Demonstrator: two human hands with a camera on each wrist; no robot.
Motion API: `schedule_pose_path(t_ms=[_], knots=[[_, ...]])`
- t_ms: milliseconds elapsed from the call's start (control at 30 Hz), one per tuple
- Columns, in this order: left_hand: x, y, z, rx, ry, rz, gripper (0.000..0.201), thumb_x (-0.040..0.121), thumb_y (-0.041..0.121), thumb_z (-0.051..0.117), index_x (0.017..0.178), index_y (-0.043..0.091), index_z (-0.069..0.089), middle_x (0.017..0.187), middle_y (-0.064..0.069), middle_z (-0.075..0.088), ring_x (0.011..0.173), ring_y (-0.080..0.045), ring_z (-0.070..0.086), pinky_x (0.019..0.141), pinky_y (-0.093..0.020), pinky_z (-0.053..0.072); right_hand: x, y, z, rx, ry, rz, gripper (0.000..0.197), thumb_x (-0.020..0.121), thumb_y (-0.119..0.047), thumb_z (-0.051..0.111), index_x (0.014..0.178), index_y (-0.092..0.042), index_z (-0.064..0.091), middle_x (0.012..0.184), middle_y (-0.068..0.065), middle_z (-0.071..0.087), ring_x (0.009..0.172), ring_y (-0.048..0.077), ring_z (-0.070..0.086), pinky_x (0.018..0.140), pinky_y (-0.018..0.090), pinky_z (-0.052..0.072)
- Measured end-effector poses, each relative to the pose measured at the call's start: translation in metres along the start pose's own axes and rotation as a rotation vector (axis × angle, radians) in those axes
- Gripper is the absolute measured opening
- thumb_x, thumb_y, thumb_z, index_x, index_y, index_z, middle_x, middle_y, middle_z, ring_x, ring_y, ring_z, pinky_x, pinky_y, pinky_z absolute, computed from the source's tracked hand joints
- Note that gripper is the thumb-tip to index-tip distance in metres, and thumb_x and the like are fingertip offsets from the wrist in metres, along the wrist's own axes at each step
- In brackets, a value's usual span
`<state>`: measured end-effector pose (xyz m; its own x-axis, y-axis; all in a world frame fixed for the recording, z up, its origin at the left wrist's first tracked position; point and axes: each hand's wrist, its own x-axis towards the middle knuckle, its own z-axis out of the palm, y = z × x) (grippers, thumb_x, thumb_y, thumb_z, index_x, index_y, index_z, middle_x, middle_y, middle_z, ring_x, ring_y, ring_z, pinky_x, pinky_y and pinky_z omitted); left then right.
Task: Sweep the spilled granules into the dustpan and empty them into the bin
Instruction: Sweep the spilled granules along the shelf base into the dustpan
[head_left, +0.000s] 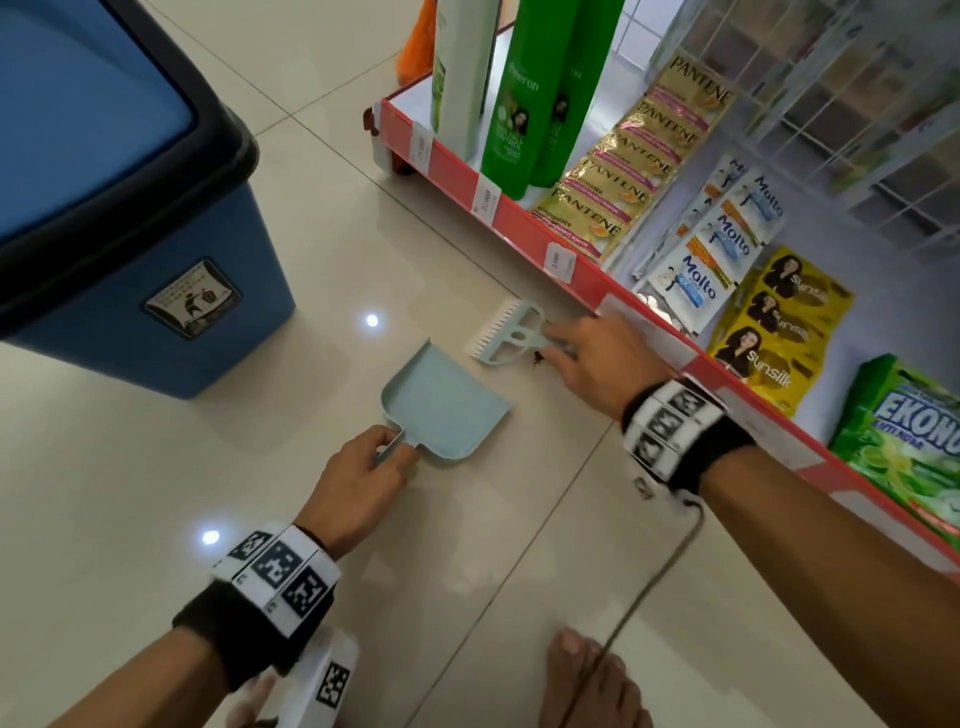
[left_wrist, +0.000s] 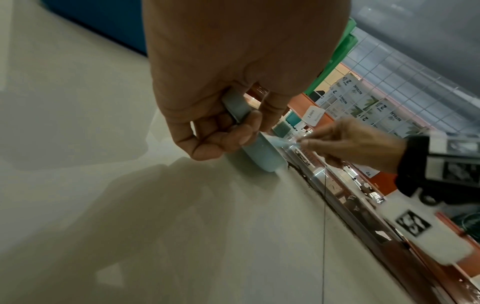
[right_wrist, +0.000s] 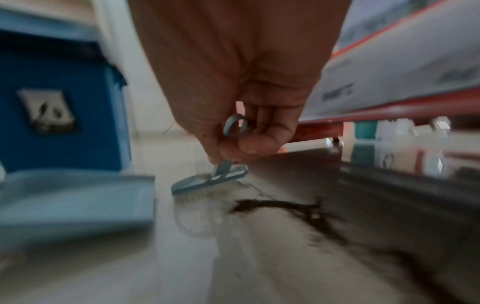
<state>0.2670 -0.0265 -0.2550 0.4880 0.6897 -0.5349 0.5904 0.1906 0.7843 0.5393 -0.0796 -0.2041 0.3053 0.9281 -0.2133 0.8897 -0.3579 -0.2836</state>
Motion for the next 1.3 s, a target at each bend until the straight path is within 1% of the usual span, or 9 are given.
schedule_pose_path(t_ms=[200,300,433,667,833,933,1000,1167,1300], knots=[[0.003,-0.002,-0.001,-0.013,0.007,-0.008,0.023,0.097,0.041,0.051,0.093,0.021,0.061,0.074,0.003,0.059,0.066,-0.016,0.051,0.067,-0.033,0.042,-0.05,0.043,-0.023,-0.167,-0.023,0.014,0.033,0.101,-0.036,0.047,0.102,-0.015,0.072,0.084,0.004,0.07,0.074,0.019,0.064,0.071,0.035,0.057],[0.006,0.001,0.004,-0.003,-0.01,0.005,0.022,0.098,0.038,0.05,0.094,0.02,0.061,0.075,0.002,0.059,0.066,-0.016,0.051,0.067,-0.034,0.042,-0.043,0.034,-0.03,-0.171,0.05,-0.084,0.03,0.103,-0.033,0.045,0.112,-0.016,0.069,0.079,0.003,0.065,0.067,0.017,0.058,0.064,0.032,0.052],[0.007,0.007,0.011,-0.001,-0.036,0.026,0.024,0.098,0.04,0.051,0.094,0.019,0.062,0.075,0.003,0.059,0.066,-0.016,0.052,0.067,-0.033,0.043,-0.011,0.005,-0.018,-0.165,0.121,-0.146,0.032,0.104,-0.029,0.043,0.121,-0.012,0.064,0.09,0.011,0.067,0.076,0.019,0.055,0.067,0.028,0.042],[0.002,0.004,0.007,0.001,-0.035,0.017,0.025,0.098,0.041,0.05,0.096,0.02,0.062,0.075,0.005,0.059,0.066,-0.014,0.052,0.068,-0.033,0.044,-0.022,0.015,-0.004,-0.223,-0.039,-0.034,0.033,0.103,-0.031,0.043,0.107,-0.012,0.069,0.093,0.009,0.071,0.072,0.013,0.054,0.072,0.023,0.05],[0.005,0.003,0.007,0.015,-0.024,0.004,0.025,0.097,0.041,0.05,0.098,0.019,0.061,0.077,0.005,0.058,0.069,-0.014,0.052,0.07,-0.032,0.042,-0.055,0.025,-0.025,-0.067,0.032,-0.009,0.025,0.1,-0.027,0.054,0.107,-0.016,0.074,0.072,-0.007,0.061,0.053,-0.003,0.049,0.05,0.006,0.031],[0.006,0.006,0.013,0.024,-0.039,0.011,0.023,0.097,0.041,0.05,0.098,0.021,0.061,0.077,0.008,0.058,0.068,-0.012,0.052,0.067,-0.031,0.041,-0.047,0.009,-0.038,-0.003,0.086,-0.106,0.023,0.101,-0.022,0.052,0.112,-0.015,0.072,0.081,-0.002,0.069,0.065,0.006,0.059,0.064,0.023,0.055],[0.006,0.008,0.017,0.02,-0.056,0.019,0.021,0.097,0.041,0.05,0.095,0.022,0.061,0.075,0.008,0.058,0.067,-0.011,0.052,0.065,-0.03,0.041,-0.033,-0.005,-0.041,0.005,0.181,-0.162,0.028,0.1,-0.019,0.052,0.124,-0.011,0.065,0.091,0.006,0.07,0.075,0.014,0.059,0.077,0.034,0.057],[0.002,0.008,0.019,0.025,-0.065,0.024,0.019,0.097,0.039,0.051,0.092,0.023,0.06,0.075,0.007,0.059,0.067,-0.012,0.052,0.066,-0.031,0.042,0.005,-0.03,-0.024,-0.13,0.171,-0.233,0.048,0.1,-0.018,0.051,0.146,-0.009,0.039,0.102,0.011,0.069,0.084,0.024,0.065,0.08,0.037,0.056],[-0.001,0.004,0.019,0.052,-0.059,-0.005,0.022,0.097,0.042,0.049,0.098,0.022,0.06,0.078,0.01,0.057,0.07,-0.01,0.051,0.069,-0.03,0.04,0.02,-0.026,-0.011,-0.266,0.128,-0.193,0.041,0.103,-0.014,0.046,0.143,-0.009,0.042,0.105,0.013,0.068,0.076,0.027,0.065,0.072,0.038,0.058]])
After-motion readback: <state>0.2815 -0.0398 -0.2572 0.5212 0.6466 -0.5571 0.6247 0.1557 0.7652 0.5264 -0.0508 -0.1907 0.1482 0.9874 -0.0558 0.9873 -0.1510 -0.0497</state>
